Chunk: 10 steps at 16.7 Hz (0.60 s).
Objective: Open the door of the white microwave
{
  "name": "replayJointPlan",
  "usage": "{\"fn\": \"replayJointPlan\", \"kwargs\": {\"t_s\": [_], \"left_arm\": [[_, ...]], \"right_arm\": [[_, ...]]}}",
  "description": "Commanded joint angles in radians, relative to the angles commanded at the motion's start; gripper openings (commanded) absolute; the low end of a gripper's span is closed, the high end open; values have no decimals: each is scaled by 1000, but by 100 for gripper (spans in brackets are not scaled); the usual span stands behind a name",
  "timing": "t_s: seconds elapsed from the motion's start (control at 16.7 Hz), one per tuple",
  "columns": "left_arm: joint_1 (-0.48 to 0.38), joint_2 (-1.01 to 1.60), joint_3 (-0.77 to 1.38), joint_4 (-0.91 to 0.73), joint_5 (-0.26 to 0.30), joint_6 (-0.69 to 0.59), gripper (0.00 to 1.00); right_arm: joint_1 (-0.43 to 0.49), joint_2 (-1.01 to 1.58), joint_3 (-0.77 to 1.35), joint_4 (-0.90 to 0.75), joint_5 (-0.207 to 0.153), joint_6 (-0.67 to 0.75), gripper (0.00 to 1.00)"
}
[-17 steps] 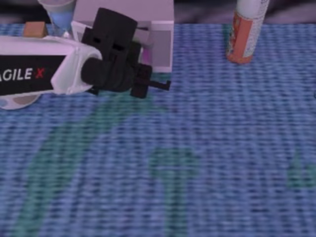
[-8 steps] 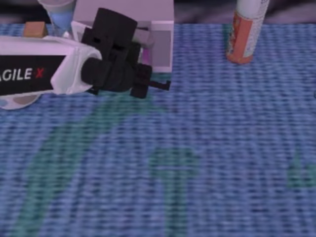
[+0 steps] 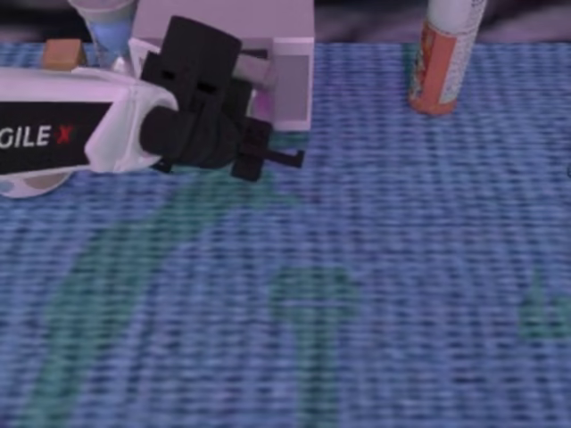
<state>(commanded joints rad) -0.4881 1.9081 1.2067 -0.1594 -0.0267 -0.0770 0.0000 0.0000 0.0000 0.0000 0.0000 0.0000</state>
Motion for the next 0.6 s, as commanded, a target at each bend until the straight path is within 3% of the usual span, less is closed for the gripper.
{"fn": "replayJointPlan", "kwargs": {"t_s": [0.24,0.6], "left_arm": [[20,-24,-29,12,34,45,0],[21,-25,-33,12,37,49,0]], "right_arm": [[0,0,0,0,0,0,100],[0,0,0,0,0,0,100]]}}
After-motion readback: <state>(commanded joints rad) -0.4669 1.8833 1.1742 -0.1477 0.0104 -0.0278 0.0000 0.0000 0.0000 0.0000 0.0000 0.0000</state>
